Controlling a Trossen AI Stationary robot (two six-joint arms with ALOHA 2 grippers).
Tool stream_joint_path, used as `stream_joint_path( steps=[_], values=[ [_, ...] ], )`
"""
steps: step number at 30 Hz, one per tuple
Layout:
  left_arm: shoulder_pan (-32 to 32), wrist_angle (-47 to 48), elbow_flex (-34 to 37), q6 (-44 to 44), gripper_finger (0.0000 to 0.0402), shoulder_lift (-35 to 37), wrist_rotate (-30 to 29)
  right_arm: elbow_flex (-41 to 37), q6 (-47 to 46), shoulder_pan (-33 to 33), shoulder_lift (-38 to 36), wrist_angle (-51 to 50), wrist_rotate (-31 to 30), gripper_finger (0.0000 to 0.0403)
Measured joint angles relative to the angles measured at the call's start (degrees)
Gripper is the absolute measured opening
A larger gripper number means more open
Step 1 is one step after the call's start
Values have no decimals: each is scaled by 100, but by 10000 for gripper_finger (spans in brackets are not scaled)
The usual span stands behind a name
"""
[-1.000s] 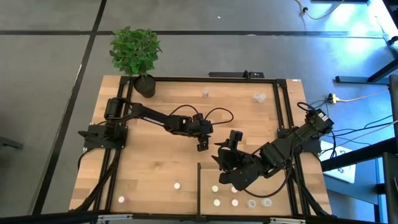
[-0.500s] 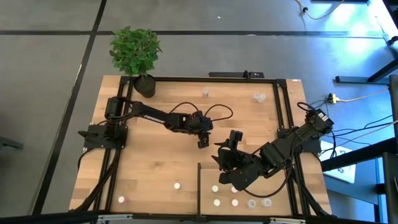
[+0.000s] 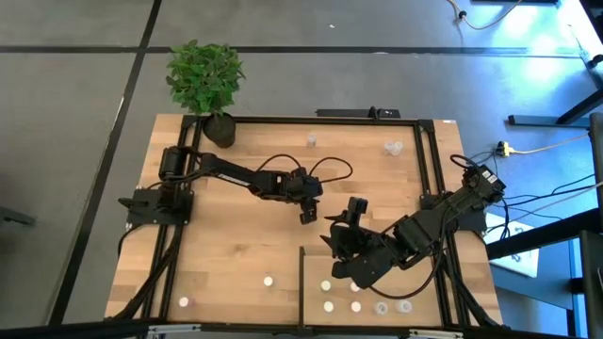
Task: Pick and place medicine bottles onto shelf by color
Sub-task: Put the bottom white pill bottle on the shelf aligned with the other white pill bottle
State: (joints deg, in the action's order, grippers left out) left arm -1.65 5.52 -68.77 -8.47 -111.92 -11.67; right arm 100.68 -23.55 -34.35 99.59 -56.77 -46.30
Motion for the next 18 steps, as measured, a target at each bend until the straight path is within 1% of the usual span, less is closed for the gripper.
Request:
stream_joint_path(
  steps=[18],
  values=[
    [-11, -83, -2, -124, 134, -149, -5, 0, 0, 0, 0, 13, 0, 223]
  ],
)
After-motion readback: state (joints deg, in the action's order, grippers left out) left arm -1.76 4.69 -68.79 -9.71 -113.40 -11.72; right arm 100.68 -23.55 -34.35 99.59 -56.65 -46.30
